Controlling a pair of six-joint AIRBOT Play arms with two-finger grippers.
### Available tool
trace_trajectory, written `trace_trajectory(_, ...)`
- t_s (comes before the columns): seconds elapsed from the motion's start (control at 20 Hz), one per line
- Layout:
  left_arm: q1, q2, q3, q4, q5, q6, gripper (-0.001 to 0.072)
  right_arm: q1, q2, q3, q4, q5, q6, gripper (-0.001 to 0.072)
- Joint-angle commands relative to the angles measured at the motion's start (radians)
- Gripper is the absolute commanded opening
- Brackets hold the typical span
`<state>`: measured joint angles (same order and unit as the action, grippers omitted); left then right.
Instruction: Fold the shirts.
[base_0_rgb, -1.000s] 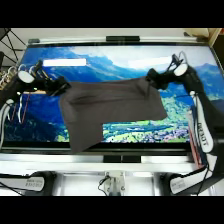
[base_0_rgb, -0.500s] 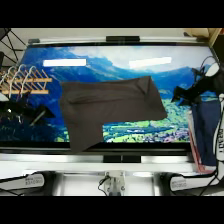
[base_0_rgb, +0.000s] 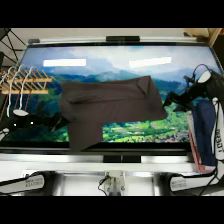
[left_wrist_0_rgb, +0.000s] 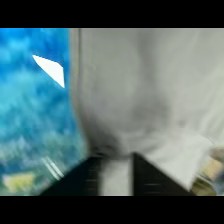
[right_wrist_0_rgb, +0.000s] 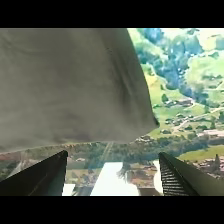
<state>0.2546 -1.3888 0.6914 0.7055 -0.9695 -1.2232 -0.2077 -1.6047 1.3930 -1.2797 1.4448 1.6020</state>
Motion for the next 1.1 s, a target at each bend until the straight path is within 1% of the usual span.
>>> trace_trajectory(0.0, -0.035, 0.003, -0.01, -0.024, 0.094, 0.061, 0.0128, 0.003, -0.007, -0.075, 0.005, -0.084, 0.013, 0.069)
trace_trajectory(0.05, -0.036, 0.006, -0.008, -0.026, 0.079, 0.122, 0.0126, 0.004, -0.007, -0.105, 0.007, -0.134, 0.023, 0.069)
trace_trajectory(0.1, -0.035, 0.006, -0.005, -0.026, 0.054, 0.164, 0.0089, 0.004, -0.007, -0.134, 0.007, -0.183, 0.039, 0.069)
trace_trajectory(0.15, -0.035, 0.006, 0.0, -0.026, 0.042, 0.168, 0.0046, 0.004, -0.007, -0.158, 0.007, -0.216, 0.046, 0.0689)
trace_trajectory(0.35, -0.035, 0.011, 0.015, -0.026, 0.043, 0.168, 0.0033, 0.004, -0.007, -0.199, -0.007, -0.238, 0.045, 0.0688)
trace_trajectory(0.4, -0.036, 0.011, 0.02, -0.026, 0.043, 0.168, 0.0033, 0.004, -0.007, -0.199, -0.002, -0.253, 0.045, 0.0658)
trace_trajectory(0.45, -0.036, 0.011, 0.025, -0.026, 0.042, 0.168, 0.0033, 0.004, -0.01, -0.199, 0.012, -0.268, 0.047, 0.0609)
trace_trajectory(0.5, -0.035, 0.011, 0.031, -0.026, 0.042, 0.167, 0.0033, 0.004, -0.017, -0.199, 0.035, -0.274, 0.047, 0.0609)
trace_trajectory(0.55, -0.035, 0.011, 0.039, -0.026, 0.042, 0.167, 0.0033, 0.004, -0.026, -0.199, 0.072, -0.273, 0.045, 0.0587)
trace_trajectory(0.6, -0.035, 0.011, 0.051, -0.026, 0.042, 0.166, 0.0033, 0.007, -0.039, -0.199, 0.115, -0.263, 0.039, 0.0431)
trace_trajectory(0.65, -0.035, 0.011, 0.066, -0.026, 0.04, 0.163, 0.0033, 0.018, -0.05, -0.199, 0.14, -0.245, 0.022, 0.0327)
trace_trajectory(0.7, -0.035, 0.01, 0.086, -0.029, 0.022, 0.164, 0.0033, 0.035, -0.058, -0.199, 0.149, -0.225, -0.004, 0.0264)
trace_trajectory(0.75, -0.034, 0.011, 0.11, -0.029, -0.002, 0.164, 0.0032, 0.053, -0.058, -0.198, 0.144, -0.22, -0.012, 0.011)
trace_trajectory(0.8, -0.026, 0.012, 0.148, -0.029, -0.048, 0.164, 0.0031, 0.068, -0.048, -0.194, 0.15, -0.221, -0.016, 0.0069)
trace_trajectory(0.9, 0.003, 0.04, 0.28, -0.024, -0.159, 0.164, 0.0029, 0.08, 0.011, -0.143, 0.149, -0.209, -0.066, 0.0069)
trace_trajectory(1.0, 0.044, 0.14, 0.5, -0.025, -0.203, 0.16, 0.0029, 0.078, 0.129, -0.016, 0.15, -0.187, -0.167, 0.0069)
trace_trajectory(1.05, 0.055, 0.203, 0.644, -0.021, -0.213, 0.179, 0.0029, 0.076, 0.207, 0.079, 0.15, -0.187, -0.239, 0.0069)
